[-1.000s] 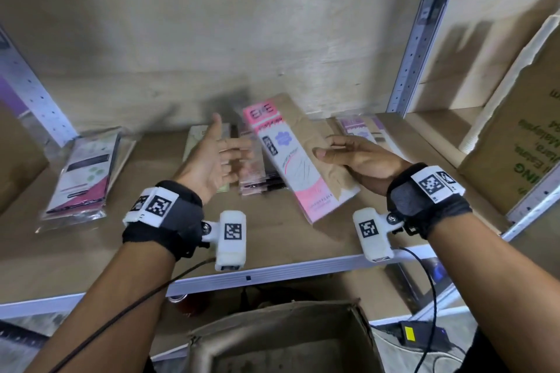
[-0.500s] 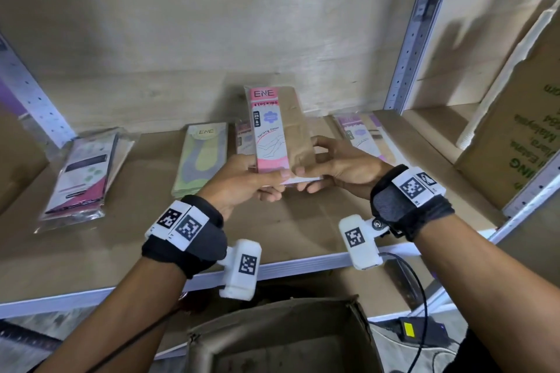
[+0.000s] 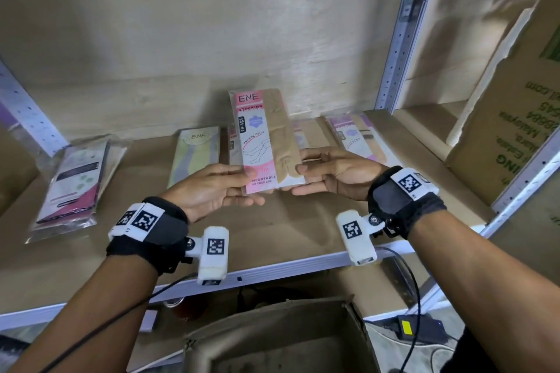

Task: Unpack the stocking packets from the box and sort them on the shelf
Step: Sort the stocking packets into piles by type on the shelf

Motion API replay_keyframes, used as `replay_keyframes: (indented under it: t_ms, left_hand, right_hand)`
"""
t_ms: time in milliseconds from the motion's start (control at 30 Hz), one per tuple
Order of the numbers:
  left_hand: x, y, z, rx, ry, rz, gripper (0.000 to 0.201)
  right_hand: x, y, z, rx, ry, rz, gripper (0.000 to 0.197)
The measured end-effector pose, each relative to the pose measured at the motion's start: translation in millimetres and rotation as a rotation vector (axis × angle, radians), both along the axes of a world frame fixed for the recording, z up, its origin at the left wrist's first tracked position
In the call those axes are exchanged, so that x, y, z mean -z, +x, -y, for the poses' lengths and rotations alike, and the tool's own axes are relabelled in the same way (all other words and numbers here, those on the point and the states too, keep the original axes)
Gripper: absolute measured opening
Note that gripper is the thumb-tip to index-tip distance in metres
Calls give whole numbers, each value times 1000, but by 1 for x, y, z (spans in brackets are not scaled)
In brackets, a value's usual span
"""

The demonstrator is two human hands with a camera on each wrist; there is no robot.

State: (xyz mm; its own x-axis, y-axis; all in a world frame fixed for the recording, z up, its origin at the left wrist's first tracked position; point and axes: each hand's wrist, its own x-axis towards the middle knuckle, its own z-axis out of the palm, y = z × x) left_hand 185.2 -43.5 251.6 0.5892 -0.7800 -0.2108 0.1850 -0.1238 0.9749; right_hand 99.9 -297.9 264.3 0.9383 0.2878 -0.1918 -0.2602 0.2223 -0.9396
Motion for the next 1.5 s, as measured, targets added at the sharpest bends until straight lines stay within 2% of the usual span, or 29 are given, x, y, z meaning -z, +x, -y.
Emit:
replay_keyframes:
  t_ms: [67, 133, 233, 333, 433, 600, 800, 933, 1067, 1300, 1400, 1500]
  left_hand:
    - [-3, -1, 1, 9, 125, 138, 35]
    - [-8, -3, 4, 8, 176, 207, 41]
    - [-15, -7, 10, -93, 126, 231, 44]
    - [-20, -8, 23, -241, 74, 236, 34]
    - [-28, -3, 39, -249, 62, 228, 26]
    - [-42, 15, 78, -273, 203, 319, 36]
    - [-29, 26, 118, -372, 460, 415, 34]
    - [-23, 22, 136, -346, 630, 483, 41]
    - [-21, 18, 148, -350, 645, 524, 46]
    - [-16, 20, 151, -336, 744, 511, 21]
    - [-15, 20, 152, -346, 739, 487, 20]
    - [-14, 20, 152, -351, 735, 480, 31]
  right_hand:
    - [1, 1, -5, 53, -156, 36, 23]
    - [1, 3, -8, 144, -245, 89, 31]
    - [-2, 6, -6, 289, -242, 132, 36]
    - [-4, 11, 2, 386, -241, 116, 35]
    - [-7, 18, 10, 522, -311, 151, 43]
    - [-13, 28, 32, 697, -479, 174, 37]
    - [-2, 31, 48, 691, -788, 16, 31]
    - [-1, 27, 48, 686, -926, -20, 42]
    - [-5, 23, 47, 632, -1034, -75, 47]
    - [-9, 24, 43, 569, -1077, -116, 48]
    - [-9, 25, 42, 563, -1092, -115, 46]
    - [-9, 27, 43, 546, -1095, -125, 49]
